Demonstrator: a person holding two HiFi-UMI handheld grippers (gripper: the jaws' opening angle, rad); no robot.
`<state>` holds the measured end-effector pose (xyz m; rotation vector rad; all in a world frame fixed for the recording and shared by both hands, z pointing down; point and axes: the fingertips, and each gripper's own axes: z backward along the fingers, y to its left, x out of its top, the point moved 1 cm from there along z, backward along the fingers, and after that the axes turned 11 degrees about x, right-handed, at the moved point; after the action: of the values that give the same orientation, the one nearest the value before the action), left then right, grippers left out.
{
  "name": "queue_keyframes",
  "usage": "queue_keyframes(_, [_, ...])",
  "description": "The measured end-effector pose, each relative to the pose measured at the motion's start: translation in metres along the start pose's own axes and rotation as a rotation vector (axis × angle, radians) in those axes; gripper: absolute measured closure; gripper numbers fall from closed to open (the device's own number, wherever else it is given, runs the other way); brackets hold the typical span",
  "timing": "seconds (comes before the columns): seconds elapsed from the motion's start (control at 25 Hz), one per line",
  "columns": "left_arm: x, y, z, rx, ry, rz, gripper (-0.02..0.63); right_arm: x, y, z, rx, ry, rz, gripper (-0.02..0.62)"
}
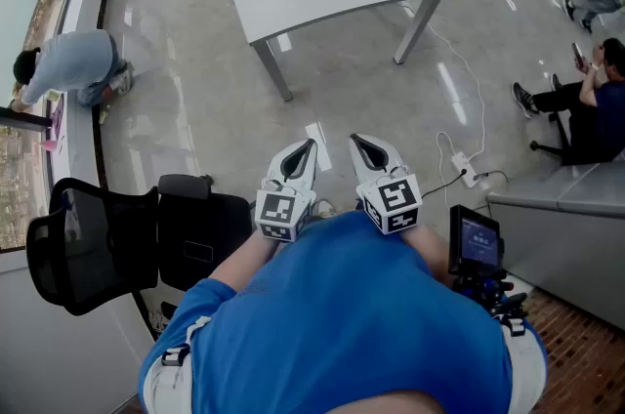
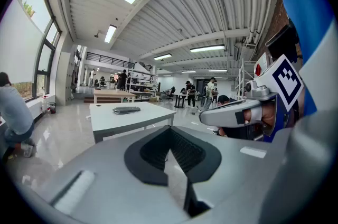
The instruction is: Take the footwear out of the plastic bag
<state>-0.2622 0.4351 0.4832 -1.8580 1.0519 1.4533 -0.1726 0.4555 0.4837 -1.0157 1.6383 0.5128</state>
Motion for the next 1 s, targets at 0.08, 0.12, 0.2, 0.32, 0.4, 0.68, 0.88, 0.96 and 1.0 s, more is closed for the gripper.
queue_keyframes(0.08, [0.0,0.002,0.006,0.0,0.003,0.0,0.6,0.004,0.004,0.0,0.005,0.0,0.005,0.592])
queue_keyframes(0.12, [0.0,0.003,0.008,-0.002,0.0,-0.002,0.6,0.006,0.005,0.0,0.006,-0.001,0.008,0.592])
queue_keyframes(0.2, [0.001,0.007,0.007,-0.005,-0.01,-0.006,0.599,0.011,0.005,-0.002,0.009,-0.008,0.008,0.592])
queue_keyframes(0.32, [0.006,0.012,-0.009,0.001,-0.013,-0.002,0.599,0.017,-0.01,-0.013,0.014,-0.026,0.006,0.592])
queue_keyframes(0.4, [0.008,0.015,-0.026,0.008,-0.019,-0.005,0.6,0.021,-0.027,-0.022,0.021,-0.035,0.006,0.592])
queue_keyframes(0.68, [0.029,0.011,-0.091,0.035,-0.024,0.001,0.6,0.044,-0.091,-0.041,0.056,-0.064,0.011,0.592])
queue_keyframes(0.88, [0.06,-0.004,-0.142,0.029,-0.059,0.025,0.6,0.068,-0.145,-0.044,0.066,-0.082,0.014,0.592])
queue_keyframes(0.96, [0.07,-0.01,-0.157,0.008,-0.07,0.052,0.598,0.077,-0.161,-0.045,0.068,-0.085,0.015,0.592])
queue_keyframes(1.0, [0.075,-0.013,-0.165,-0.002,-0.07,0.065,0.599,0.081,-0.17,-0.045,0.068,-0.086,0.015,0.593])
